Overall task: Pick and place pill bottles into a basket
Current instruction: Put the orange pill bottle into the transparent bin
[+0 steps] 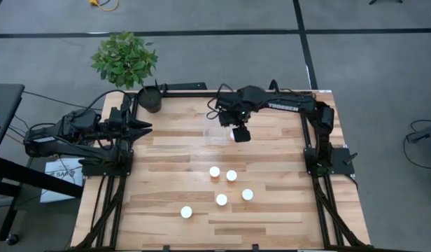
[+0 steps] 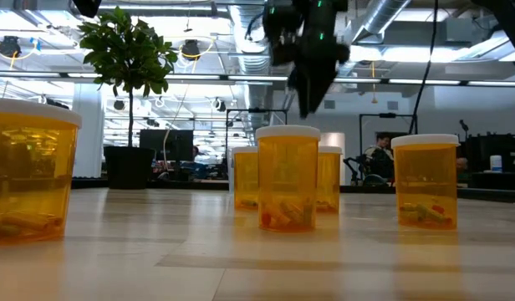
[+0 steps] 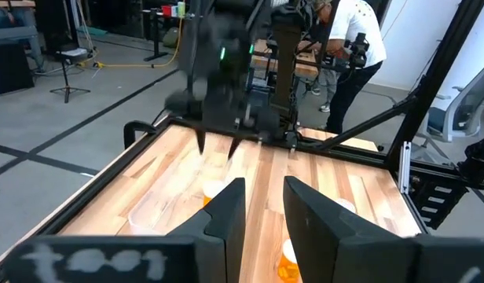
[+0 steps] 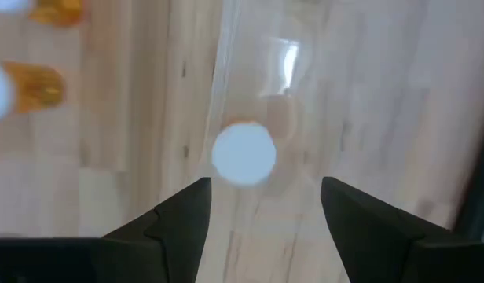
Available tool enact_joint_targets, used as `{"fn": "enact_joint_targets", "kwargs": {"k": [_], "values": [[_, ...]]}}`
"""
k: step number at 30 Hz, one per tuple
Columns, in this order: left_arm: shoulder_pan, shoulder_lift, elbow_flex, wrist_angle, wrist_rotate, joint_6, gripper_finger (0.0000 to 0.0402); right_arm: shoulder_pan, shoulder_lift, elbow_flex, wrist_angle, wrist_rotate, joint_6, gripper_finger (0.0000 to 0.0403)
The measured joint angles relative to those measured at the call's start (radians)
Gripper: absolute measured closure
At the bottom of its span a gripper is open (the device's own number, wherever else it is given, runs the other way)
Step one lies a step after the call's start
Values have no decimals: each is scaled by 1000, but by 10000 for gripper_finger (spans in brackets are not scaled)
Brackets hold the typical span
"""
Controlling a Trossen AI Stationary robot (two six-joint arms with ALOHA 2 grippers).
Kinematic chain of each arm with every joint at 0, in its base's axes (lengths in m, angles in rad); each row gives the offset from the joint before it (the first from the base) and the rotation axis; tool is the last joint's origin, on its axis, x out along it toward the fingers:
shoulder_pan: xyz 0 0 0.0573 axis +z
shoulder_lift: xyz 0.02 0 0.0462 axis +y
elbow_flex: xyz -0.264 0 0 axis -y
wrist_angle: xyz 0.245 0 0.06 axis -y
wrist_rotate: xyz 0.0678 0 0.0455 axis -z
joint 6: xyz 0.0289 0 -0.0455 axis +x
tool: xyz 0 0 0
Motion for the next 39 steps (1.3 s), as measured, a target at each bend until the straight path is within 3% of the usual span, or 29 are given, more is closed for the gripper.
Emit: {"fn": "enact_joint_targets", "kwargs": {"k": [4,8,16,23,31,39], "values": [[0,9,0,-14,43,31,324,17,-2,89,-169,-30,97,168],[0,46,0,-15,119,78,324,55,-14,109,-269,-139,214,168],[0,112,0,-15,208,141,324,231,-66,101,-256,-181,469,168],[0,123,0,-13,230,177,324,431,-74,99,-197,-92,765,168],[0,123,0,-13,229,176,324,626,-67,99,-113,111,1087,168],[0,145,0,0,223,174,324,770,-67,79,-121,133,1037,168]]}}
